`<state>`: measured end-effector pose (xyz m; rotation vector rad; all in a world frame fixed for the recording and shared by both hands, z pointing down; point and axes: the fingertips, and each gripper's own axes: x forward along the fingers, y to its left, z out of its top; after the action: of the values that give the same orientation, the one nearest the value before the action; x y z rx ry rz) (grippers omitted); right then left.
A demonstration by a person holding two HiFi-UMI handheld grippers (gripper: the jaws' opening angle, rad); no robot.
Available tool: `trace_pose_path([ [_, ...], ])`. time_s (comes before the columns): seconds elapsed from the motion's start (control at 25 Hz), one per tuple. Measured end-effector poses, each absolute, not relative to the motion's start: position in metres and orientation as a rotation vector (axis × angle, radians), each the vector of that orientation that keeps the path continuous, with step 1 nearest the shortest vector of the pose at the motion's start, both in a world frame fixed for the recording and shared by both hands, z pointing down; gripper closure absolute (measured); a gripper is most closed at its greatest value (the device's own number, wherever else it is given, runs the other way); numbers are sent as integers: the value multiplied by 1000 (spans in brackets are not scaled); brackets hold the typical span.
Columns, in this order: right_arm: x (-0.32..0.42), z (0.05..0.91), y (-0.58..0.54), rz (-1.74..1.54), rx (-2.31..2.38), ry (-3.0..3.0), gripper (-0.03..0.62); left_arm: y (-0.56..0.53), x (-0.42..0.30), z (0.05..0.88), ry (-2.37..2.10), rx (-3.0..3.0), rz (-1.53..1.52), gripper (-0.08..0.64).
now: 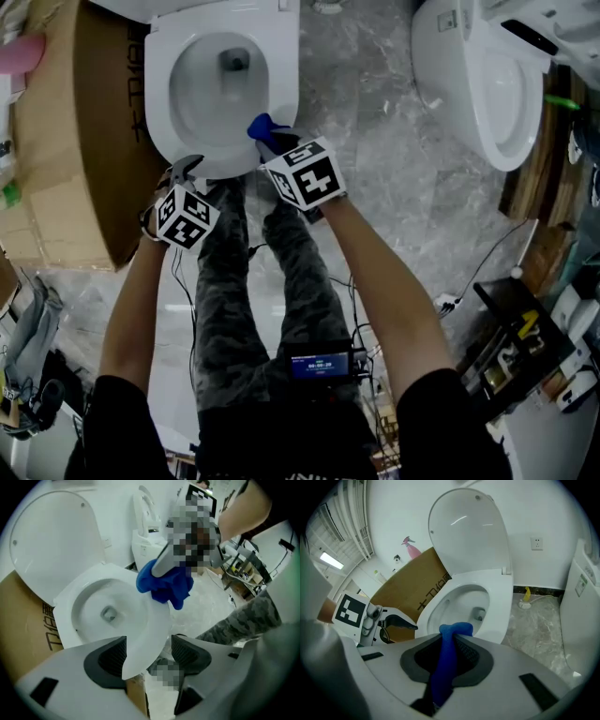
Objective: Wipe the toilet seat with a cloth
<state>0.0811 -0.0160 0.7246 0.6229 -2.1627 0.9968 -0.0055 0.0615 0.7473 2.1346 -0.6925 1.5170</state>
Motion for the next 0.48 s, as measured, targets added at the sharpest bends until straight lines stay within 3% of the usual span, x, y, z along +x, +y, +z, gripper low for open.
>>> trace_pose_path([
  [0.08,81,722,-20,1008,639,-2162,534,55,-5,741,-759,2119,1437,270],
  [0.16,81,720,-28,1011,665,-2164,534,44,-6,735,-841,2109,1379,361],
  [0.36,74,713,-58,981,711,-2175,534,15,-11,722,-995,2114,1238,499],
  [0.48,66,713,-81,967,733,-2174,534,-4,-16,719,-1027,2100,1174,534],
])
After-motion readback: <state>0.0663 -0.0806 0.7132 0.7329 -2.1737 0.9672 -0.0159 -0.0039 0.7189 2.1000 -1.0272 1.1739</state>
